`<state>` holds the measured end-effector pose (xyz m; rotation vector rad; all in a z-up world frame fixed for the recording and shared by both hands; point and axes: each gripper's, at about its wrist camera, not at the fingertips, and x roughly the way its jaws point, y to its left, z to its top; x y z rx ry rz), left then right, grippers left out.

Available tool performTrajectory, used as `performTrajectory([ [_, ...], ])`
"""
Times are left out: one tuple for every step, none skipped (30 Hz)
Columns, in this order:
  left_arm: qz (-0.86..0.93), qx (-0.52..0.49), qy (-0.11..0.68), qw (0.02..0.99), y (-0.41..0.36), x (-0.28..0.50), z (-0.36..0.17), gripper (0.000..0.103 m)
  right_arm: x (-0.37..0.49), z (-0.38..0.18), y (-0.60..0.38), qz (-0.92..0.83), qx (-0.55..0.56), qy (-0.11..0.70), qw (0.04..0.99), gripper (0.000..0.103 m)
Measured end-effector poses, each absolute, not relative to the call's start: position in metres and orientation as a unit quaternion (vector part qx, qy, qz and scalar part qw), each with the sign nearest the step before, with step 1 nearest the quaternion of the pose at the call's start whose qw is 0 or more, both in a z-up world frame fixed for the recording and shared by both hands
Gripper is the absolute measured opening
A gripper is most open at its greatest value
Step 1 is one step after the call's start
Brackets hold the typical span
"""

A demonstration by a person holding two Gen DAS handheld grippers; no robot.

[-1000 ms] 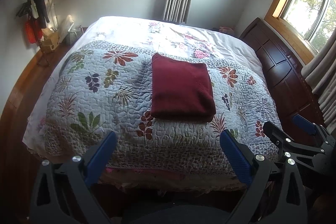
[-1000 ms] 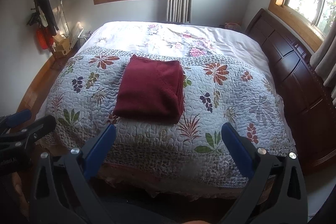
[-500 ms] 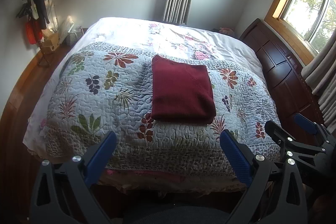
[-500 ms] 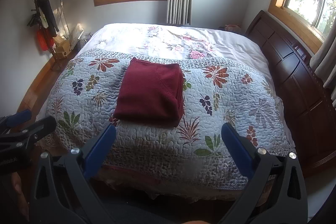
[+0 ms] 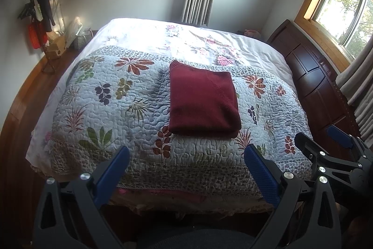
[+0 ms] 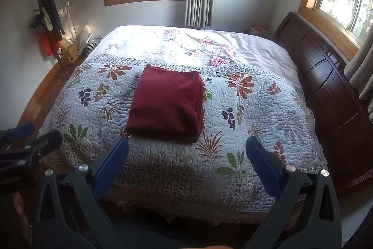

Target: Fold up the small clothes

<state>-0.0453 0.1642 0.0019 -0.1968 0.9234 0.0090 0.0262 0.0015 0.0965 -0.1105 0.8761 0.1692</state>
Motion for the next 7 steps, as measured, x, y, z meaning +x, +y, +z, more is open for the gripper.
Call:
performTrajectory([
  [0.004,-0.094,0.445,0.891,0.1650,-0.0444,0.0013,0.099,0.0271,0.0959,0.0020,0.081,-0.054,0.423,0.901,0.100],
  [0.004,-0.094,0.445,0.891,0.1656,-0.0439,0.0008,0.099,0.0278,0.0954,0.0025,0.081,-0.055,0.424,0.900,0.100],
  [0.004,-0.094,0.445,0.890,0.1663,-0.0438,0.0003,0.099,0.0284,0.0949,0.0025,0.082,-0.055,0.424,0.900,0.100],
  [0.004,-0.094,0.445,0.891,0.1654,-0.0440,0.0009,0.099,0.0283,0.0947,0.0027,0.082,-0.055,0.425,0.900,0.100],
  [0.003,-0.094,0.445,0.891,0.1658,-0.0439,0.0007,0.099,0.0278,0.0945,0.0029,0.082,-0.055,0.425,0.900,0.100],
  [0.003,-0.094,0.445,0.891,0.1656,-0.0437,0.0008,0.099,0.0277,0.0946,0.0028,0.082,-0.054,0.424,0.900,0.100],
  [0.003,-0.094,0.445,0.890,0.1658,-0.0437,0.0006,0.099,0.0281,0.0944,0.0027,0.081,-0.054,0.425,0.900,0.100],
])
